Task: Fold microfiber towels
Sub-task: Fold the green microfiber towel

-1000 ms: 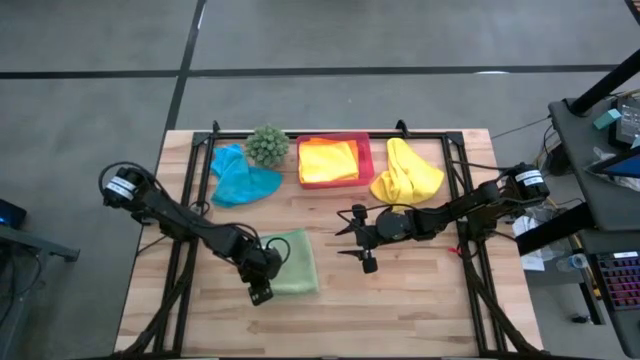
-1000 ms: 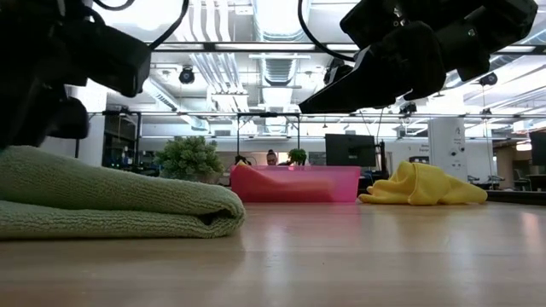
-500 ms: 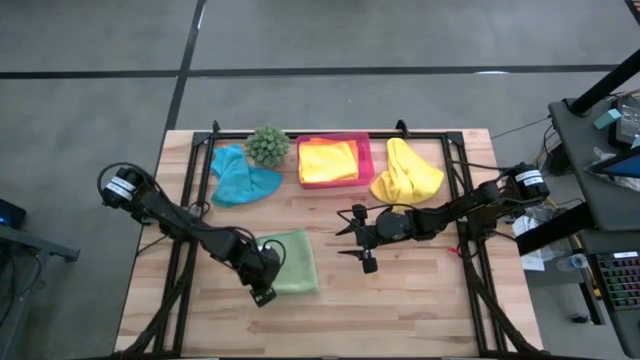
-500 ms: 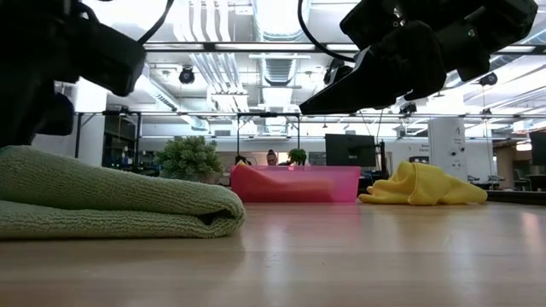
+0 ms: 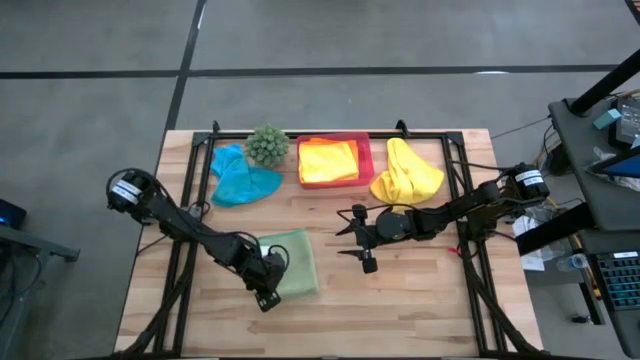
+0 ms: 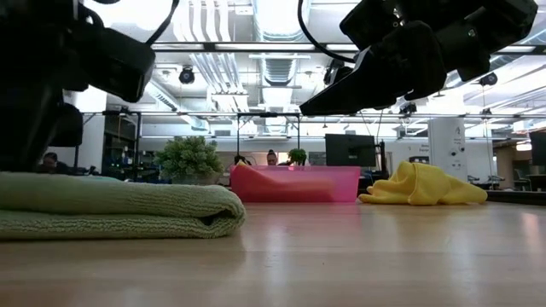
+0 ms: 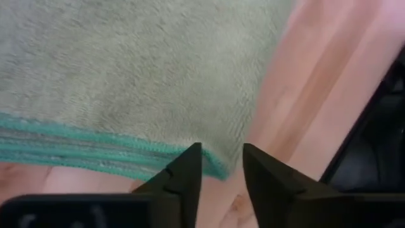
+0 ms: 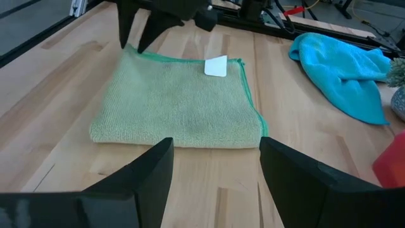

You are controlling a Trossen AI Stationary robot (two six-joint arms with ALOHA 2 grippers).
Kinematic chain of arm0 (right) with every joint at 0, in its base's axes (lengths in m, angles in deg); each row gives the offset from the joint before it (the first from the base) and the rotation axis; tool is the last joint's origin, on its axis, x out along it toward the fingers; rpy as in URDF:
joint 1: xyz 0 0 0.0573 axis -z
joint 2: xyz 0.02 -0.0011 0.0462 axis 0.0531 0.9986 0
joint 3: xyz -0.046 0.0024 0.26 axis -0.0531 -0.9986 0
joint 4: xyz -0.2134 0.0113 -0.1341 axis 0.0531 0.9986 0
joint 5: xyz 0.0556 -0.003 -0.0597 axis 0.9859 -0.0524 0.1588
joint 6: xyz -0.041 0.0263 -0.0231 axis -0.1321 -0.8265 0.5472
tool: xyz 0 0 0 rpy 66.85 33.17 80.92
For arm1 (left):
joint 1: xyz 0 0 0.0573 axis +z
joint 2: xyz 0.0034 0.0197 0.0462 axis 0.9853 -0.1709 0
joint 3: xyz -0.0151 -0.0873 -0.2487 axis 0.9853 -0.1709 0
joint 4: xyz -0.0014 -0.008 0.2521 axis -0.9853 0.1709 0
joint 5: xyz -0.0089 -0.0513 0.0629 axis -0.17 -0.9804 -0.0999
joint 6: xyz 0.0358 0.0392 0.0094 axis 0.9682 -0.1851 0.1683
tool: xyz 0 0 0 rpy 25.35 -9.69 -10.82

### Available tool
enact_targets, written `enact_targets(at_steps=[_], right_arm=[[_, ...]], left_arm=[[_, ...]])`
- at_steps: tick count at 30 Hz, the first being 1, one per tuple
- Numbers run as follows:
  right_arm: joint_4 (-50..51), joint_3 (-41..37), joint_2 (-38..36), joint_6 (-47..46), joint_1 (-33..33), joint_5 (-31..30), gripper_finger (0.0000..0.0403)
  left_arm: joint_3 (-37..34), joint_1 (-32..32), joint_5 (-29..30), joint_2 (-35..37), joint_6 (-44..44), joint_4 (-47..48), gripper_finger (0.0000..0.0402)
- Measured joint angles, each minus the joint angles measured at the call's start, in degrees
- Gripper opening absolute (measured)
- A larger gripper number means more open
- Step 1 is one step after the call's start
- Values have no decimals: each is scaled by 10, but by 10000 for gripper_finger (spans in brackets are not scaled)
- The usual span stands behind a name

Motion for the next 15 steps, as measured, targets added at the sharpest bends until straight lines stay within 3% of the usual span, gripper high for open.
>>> enact_targets(at_steps=[6,11,15], right_arm=[[0,0,0,1,0,0,224],[0,0,0,1,0,0,224],[0,0,0,1,0,0,224]], left_arm=[[2,-2,-11,0,1,2,11],[13,-2,-15,5,0,19,8],[28,-2,0,22,-5,89,2]])
